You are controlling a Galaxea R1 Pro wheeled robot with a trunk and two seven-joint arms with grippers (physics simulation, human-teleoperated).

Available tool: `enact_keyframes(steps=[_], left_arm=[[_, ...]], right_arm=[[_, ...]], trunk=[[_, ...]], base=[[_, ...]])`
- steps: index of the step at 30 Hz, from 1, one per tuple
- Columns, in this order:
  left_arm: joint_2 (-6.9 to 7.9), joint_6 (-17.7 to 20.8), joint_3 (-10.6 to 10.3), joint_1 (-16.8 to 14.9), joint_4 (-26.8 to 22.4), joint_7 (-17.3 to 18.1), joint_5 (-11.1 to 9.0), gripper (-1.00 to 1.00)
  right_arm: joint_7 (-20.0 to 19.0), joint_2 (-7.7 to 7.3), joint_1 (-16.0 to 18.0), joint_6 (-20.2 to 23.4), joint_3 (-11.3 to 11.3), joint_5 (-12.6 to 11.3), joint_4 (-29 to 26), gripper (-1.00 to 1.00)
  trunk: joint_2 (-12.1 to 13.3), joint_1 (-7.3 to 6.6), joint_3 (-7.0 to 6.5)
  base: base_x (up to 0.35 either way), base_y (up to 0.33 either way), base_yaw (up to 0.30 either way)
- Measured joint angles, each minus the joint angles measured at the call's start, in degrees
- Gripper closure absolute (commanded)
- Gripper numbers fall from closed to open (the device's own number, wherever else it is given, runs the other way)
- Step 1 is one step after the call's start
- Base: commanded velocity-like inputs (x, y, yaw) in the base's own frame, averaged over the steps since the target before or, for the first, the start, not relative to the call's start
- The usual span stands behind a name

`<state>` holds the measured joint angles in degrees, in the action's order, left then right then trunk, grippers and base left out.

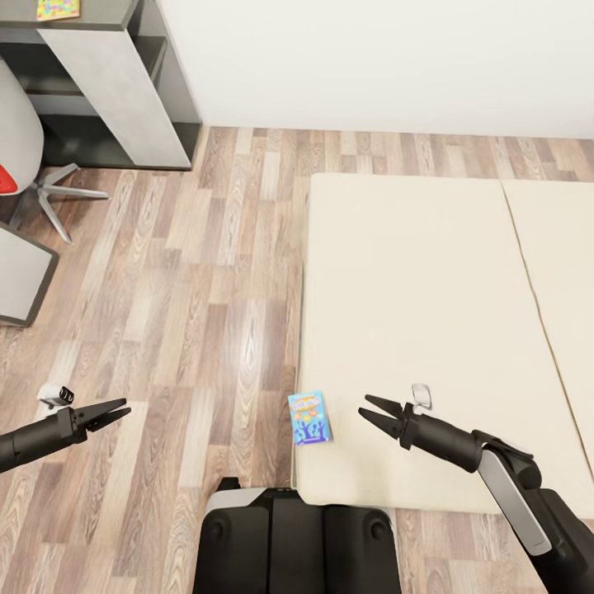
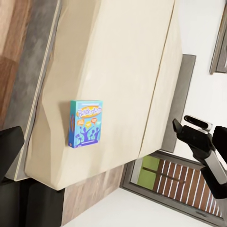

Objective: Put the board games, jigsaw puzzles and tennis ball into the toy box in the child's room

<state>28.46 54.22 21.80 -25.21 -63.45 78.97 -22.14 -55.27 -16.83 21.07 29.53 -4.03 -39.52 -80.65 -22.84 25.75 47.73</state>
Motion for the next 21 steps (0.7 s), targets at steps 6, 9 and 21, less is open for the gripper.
enact_keyframes(steps=[6,9,21], left_arm=[[-0.08,0.0,0.0,0.0,0.0,0.0,0.0,-1.00],[-0.14,0.0,0.0,0.0,0.0,0.0,0.0,-1.00],[-0.17,0.0,0.0,0.0,0.0,0.0,0.0,-1.00]], right_arm=[[0.5,0.02,0.0,0.1,-0.1,0.0,0.3,-1.00],[0.8,0.06,0.0,0.1,-0.2,0.1,0.3,-1.00],[2.4,0.09,0.0,0.2,-0.5,0.4,0.4,-1.00]], trunk=[[0.0,0.00,-0.56],[0.0,0.00,-0.76],[0.0,0.00,-1.39]], base=[[0.000,0.000,0.015],[0.000,0.000,0.004],[0.000,0.000,-0.064]])
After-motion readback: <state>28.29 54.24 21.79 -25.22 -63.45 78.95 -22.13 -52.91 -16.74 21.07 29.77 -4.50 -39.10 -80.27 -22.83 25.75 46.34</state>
